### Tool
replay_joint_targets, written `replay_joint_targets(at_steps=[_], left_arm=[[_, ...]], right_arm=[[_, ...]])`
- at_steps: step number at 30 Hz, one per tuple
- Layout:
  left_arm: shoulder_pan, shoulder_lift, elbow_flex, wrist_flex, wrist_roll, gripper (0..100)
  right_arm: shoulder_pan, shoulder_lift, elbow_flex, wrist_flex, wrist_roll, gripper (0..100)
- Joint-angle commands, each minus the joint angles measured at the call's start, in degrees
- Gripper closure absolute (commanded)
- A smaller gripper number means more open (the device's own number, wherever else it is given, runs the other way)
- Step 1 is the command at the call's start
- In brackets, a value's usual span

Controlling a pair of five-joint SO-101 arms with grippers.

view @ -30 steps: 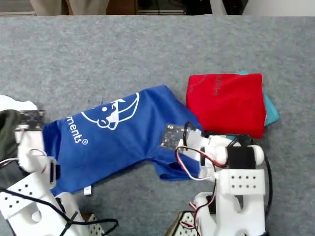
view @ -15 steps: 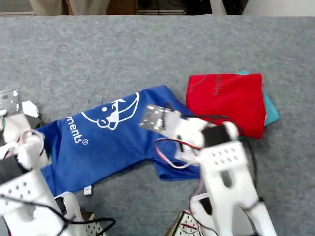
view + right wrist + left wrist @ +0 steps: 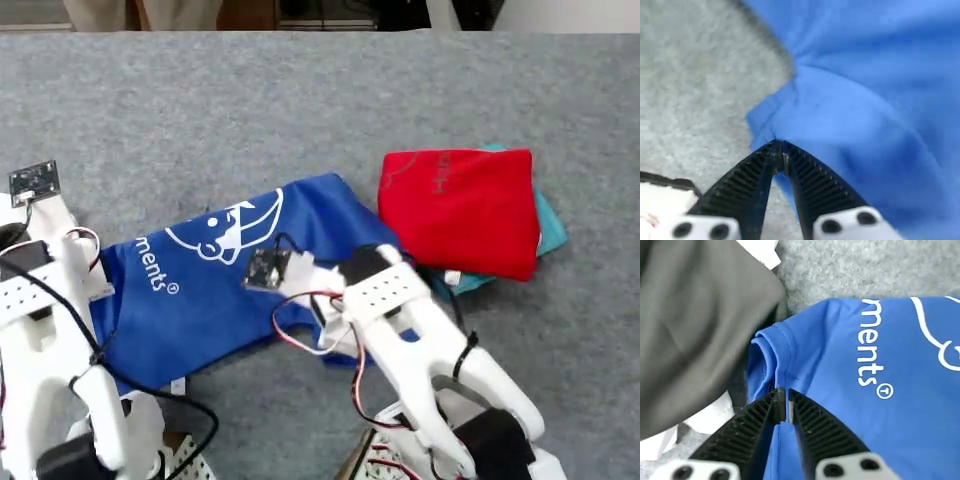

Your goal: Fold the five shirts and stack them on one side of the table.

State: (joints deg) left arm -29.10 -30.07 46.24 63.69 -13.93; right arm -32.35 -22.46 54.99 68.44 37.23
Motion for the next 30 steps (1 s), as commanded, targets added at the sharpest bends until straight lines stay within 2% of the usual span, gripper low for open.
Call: replay_joint_targets(at_steps=[1, 6, 10, 14, 18, 23, 30], left_arm=[[0.35, 1.10, -0.70, -0.97, 0.35, 98], [0.35, 1.01, -0.70, -1.41, 0.62, 98], [-1.93, 1.01, -4.04, 1.32, 1.41, 97], [-8.35, 1.63, -19.08, 11.34, 4.75, 97], [-6.68, 3.38, -25.05, 12.13, 6.59, 98], [-0.44, 11.56, -25.58, 11.43, 11.25, 98], [-1.76, 23.08, -26.11, 1.93, 15.21, 98]], right_arm=[[-3.74, 0.04, 1.71, -0.62, -0.62, 98.9], [-6.90, 0.13, 2.59, -1.58, -0.70, 98.8], [-2.68, -1.01, 0.13, 0.44, 1.23, 98.8], [4.97, -6.73, -13.23, 11.96, 7.30, 98.8], [6.81, -6.90, -28.09, 14.33, 9.41, 98.9], [5.85, 9.01, -41.45, 8.53, 8.18, 98.9], [6.81, 38.64, -65.45, 5.10, 3.34, 98.9]])
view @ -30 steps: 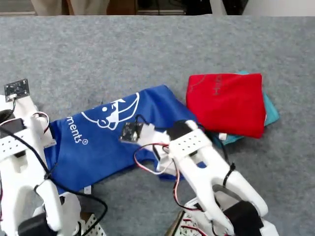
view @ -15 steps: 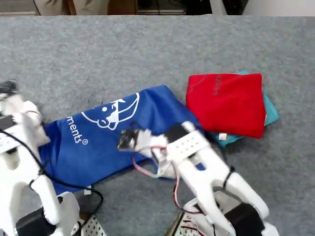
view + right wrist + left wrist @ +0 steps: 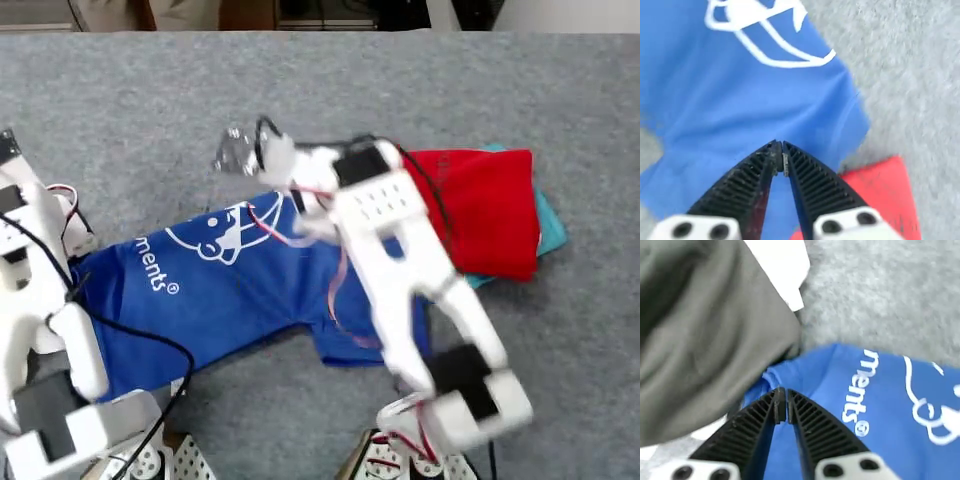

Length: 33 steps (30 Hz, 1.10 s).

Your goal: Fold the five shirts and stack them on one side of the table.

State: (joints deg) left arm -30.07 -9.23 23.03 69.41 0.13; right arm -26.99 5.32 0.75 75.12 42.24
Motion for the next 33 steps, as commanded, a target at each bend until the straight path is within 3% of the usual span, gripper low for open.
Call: replay_joint_targets(at_steps=[1, 9, 15, 21, 25, 29, 33], left_arm=[[-1.14, 3.30, -2.81, -5.01, 1.14, 98], [-6.59, 10.51, -2.55, -13.19, 0.62, 98], [-11.25, 16.04, -6.07, -13.19, 0.62, 98], [-11.34, 16.57, -11.08, -12.92, 0.62, 98], [-11.16, 16.57, -15.12, -8.88, 0.62, 98], [-11.08, 16.57, -20.31, -3.16, 0.62, 98], [-9.85, 16.57, -26.64, 3.25, 0.00, 98]], right_arm=[[1.54, 14.90, -14.81, -1.76, -2.46, 98.9], [8.40, 43.38, -44.18, -0.26, -5.71, 98.9], [10.07, 60.00, -64.92, 6.68, -5.45, 99.0], [10.15, 70.55, -86.73, 12.57, -5.45, 99.0], [11.30, 73.80, -96.40, 19.25, -5.27, 99.0], [10.68, 69.05, -96.04, 26.64, -2.11, 99.0], [9.45, 62.20, -95.87, 27.25, -2.55, 99.0]])
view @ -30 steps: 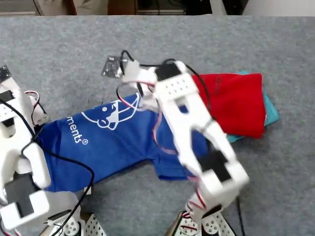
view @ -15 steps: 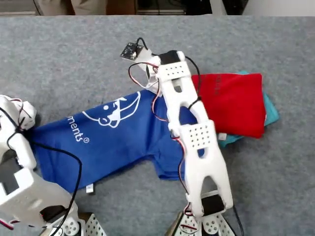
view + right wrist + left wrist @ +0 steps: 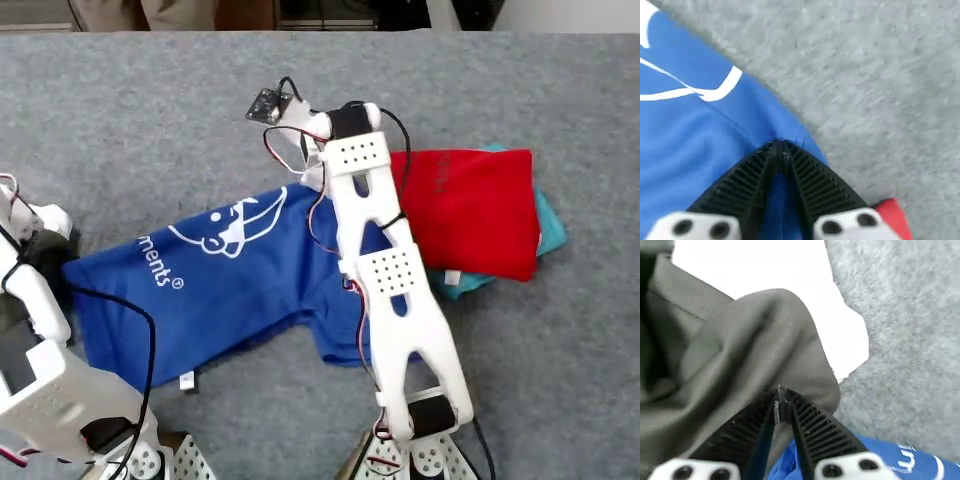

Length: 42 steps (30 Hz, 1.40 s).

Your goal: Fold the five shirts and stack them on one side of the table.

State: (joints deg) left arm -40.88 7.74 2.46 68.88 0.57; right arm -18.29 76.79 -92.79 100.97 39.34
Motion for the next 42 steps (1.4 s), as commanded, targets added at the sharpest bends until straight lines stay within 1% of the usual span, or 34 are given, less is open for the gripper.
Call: replay_joint_targets(at_steps=[1, 3, 6, 9, 12, 15, 19, 22, 29, 32, 34, 37, 39, 42], left_arm=[[1.76, -0.40, -7.47, 5.45, -1.49, 98], [3.08, -0.48, -9.93, 8.88, -2.90, 98], [4.40, -0.48, -12.57, 12.57, -3.96, 98], [4.31, -1.54, -13.54, 14.68, -6.33, 98], [4.13, -5.85, -10.20, 15.30, -8.88, 98], [4.04, -12.79, -4.13, 14.07, -11.78, 98], [3.08, -23.08, 7.56, 7.03, -12.48, 98], [2.29, -27.56, 16.00, 1.14, -12.31, 98], [2.20, -27.91, 32.79, -12.48, -12.04, 98], [2.20, -27.91, 39.65, -18.99, -9.05, 98], [2.11, -28.00, 43.60, -23.65, -8.00, 98], [2.11, -28.00, 47.74, -28.13, -7.82, 98], [2.37, -27.91, 49.67, -30.07, -7.82, 98], [3.43, -27.82, 54.42, -34.46, -7.74, 98]], right_arm=[[0.22, -11.21, -1.80, 1.49, 0.35, 99.0], [-0.57, -14.81, -1.54, 1.58, 0.18, 99.0], [-1.10, -20.79, 0.13, 1.58, -2.73, 99.0], [-0.92, -28.09, 2.07, 1.58, -6.15, 99.0], [-1.10, -35.74, 7.78, 1.58, -5.98, 99.1], [-1.19, -44.26, 18.59, 1.58, -3.16, 99.1], [-0.84, -57.36, 38.73, 1.49, 1.58, 99.1], [0.31, -67.30, 55.08, 1.14, 5.54, 98.9], [2.24, -85.85, 93.85, -1.05, 15.21, 98.7], [3.82, -92.88, 108.97, -4.04, 20.48, 98.7], [5.05, -97.71, 117.32, -6.68, 22.77, 98.7], [6.29, -105.27, 128.04, -10.55, 26.37, 98.7], [6.29, -110.37, 134.29, -12.92, 29.45, 98.7], [5.05, -117.49, 141.85, -19.78, 33.58, 98.7]])
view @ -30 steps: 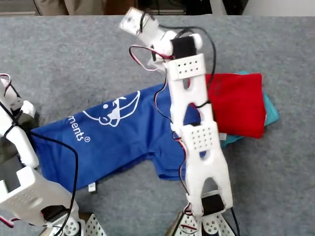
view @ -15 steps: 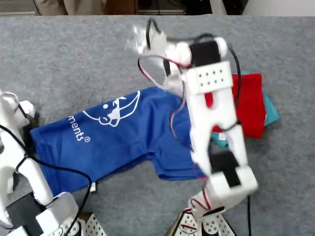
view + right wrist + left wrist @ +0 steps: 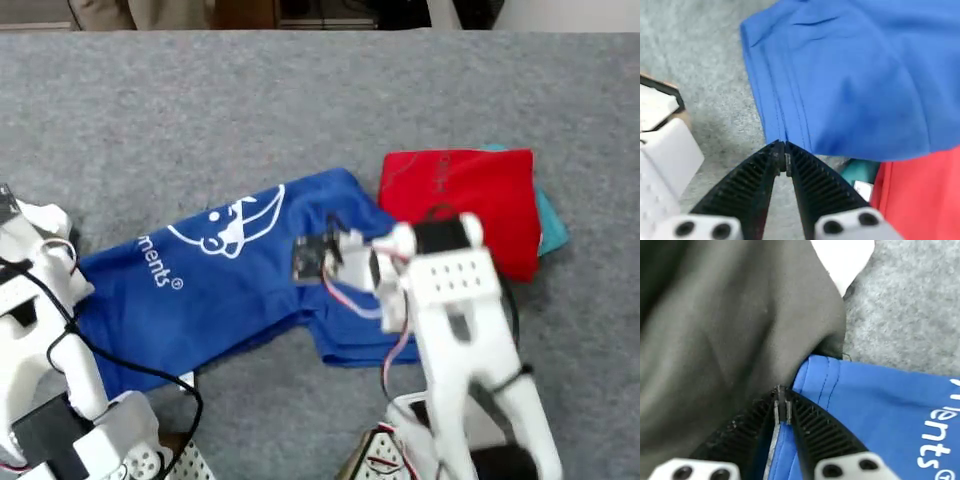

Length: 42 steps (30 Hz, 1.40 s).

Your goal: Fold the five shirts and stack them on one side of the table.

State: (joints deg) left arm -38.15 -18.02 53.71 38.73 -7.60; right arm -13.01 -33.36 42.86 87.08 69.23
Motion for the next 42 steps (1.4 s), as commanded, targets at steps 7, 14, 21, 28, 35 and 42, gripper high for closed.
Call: replay_joint_targets(at_steps=[7, 14, 21, 28, 35, 42], left_arm=[[0.88, -2.42, 5.27, -8.53, 0.44, 98], [0.88, -2.33, 5.27, -8.70, 0.44, 98], [0.88, -2.33, 5.36, -8.53, 0.44, 98], [0.88, -2.33, 5.27, -8.53, 0.44, 98], [0.88, -2.33, 5.36, -8.53, 0.44, 98], [0.88, -2.33, 5.36, -8.53, 0.09, 98]], right_arm=[[-8.75, -12.62, 19.74, -10.02, 0.35, 98.6], [-14.20, -12.70, 22.90, -13.89, -5.98, 91.0], [-14.64, -12.62, 24.13, -19.08, -6.42, 91.8], [-14.55, -12.62, 28.44, -21.27, -6.33, 91.4], [-14.29, -12.62, 32.31, -27.69, -6.59, 87.5], [-13.67, -13.05, 28.79, -23.12, -6.42, 87.4]])
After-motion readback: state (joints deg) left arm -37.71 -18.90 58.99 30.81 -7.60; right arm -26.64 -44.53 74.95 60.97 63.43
